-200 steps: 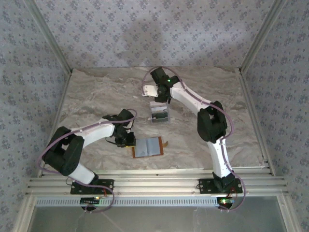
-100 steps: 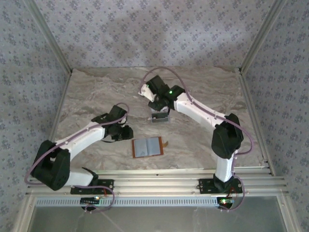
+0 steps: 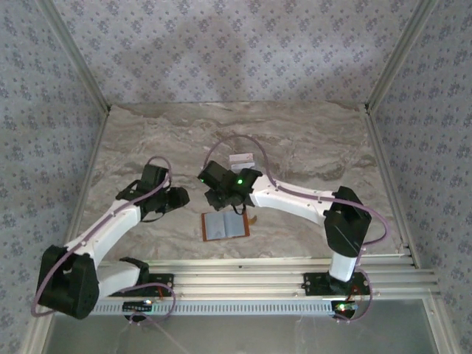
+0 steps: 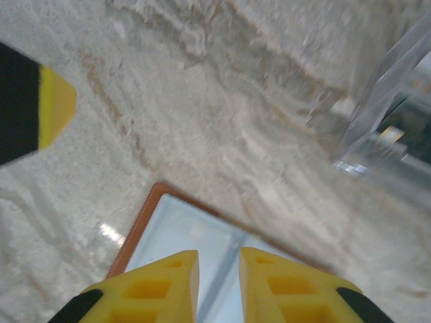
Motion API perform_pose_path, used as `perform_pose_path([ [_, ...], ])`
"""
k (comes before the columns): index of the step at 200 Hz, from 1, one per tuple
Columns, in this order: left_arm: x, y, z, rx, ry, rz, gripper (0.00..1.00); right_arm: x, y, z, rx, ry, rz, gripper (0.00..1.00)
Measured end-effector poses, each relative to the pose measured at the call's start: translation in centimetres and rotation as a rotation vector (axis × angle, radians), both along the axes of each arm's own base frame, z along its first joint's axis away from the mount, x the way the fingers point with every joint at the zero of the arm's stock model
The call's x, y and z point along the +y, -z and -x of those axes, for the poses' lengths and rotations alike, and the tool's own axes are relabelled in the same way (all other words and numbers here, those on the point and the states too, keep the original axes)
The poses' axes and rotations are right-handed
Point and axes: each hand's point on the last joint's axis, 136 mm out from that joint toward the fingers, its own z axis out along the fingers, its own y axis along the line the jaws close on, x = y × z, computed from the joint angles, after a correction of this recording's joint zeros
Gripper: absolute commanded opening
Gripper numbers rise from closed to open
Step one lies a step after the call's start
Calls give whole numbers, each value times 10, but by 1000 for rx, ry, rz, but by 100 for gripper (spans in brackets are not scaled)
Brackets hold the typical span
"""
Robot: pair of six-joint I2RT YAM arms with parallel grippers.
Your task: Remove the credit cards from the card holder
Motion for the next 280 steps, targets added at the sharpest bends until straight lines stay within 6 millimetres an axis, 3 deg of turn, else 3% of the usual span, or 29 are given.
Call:
perform_pose_path([
  [45, 8, -24, 4, -158, -63, 58, 46, 5, 37, 23, 170, 103, -11, 40],
  [90, 25, -53, 10, -306, -157, 88, 55, 9, 75, 40, 265, 133, 75, 42],
  [138, 34, -56, 18, -337, -194, 91, 58, 16, 90, 37, 301, 150, 136, 48],
  [183, 34, -48, 17, -305, -192, 80, 59, 11, 108, 45, 343, 170, 193, 48],
  [200, 34, -41, 16, -278, -186, 62, 59, 13, 107, 44, 347, 170, 193, 45],
  [236, 35, -25, 14, -215, -179, 30, 58, 16, 108, 44, 360, 173, 189, 26],
  [259, 30, -23, 12, -188, -157, 30, 58, 16, 108, 44, 362, 185, 188, 16],
  [280, 25, -24, 9, -177, -137, 41, 56, 16, 108, 43, 361, 185, 183, 13],
])
